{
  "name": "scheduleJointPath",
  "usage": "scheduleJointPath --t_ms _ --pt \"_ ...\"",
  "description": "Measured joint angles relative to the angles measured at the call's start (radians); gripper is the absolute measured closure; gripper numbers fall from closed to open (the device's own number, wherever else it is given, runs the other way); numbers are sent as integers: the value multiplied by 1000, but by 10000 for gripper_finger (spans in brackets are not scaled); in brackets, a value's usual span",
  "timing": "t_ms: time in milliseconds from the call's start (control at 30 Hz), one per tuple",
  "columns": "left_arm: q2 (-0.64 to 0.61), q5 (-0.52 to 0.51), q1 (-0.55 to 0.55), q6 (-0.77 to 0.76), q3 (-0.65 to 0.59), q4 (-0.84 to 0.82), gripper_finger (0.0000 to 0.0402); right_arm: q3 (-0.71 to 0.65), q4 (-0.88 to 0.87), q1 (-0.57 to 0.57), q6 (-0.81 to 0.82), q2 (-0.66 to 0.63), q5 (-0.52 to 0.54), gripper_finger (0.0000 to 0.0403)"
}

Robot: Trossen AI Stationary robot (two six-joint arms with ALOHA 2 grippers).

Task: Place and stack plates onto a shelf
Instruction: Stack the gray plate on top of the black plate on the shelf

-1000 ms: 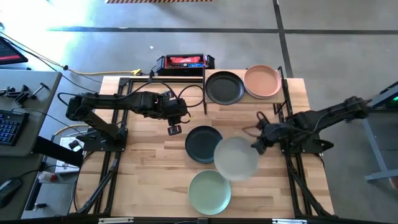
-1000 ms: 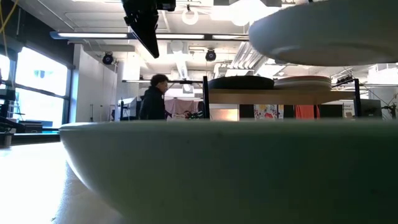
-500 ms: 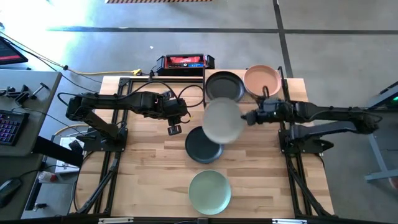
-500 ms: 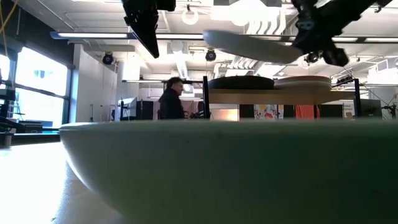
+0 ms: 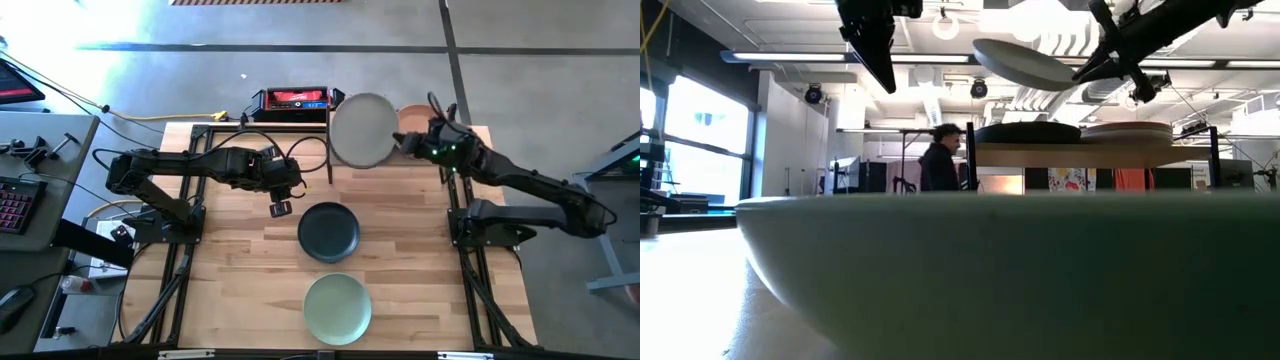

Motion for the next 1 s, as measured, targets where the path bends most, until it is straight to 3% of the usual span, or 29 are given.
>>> scheduleJointPath --t_ms 200,367,533,733,1000 --pt "0 0 0 0 0 0 266 16 65 -96 -15 1 -64 403" --pt "0 0 0 0 0 0 266 127 32 -144 -77 42 -80 403" --pt "0 0 0 1 0 0 266 326 -246 -202 -132 145 -117 403" --pt "0 0 0 0 0 0 266 530 -501 -293 -219 301 -263 403" --pt "0 0 0 -16 0 0 266 634 -663 -380 -291 436 -377 403"
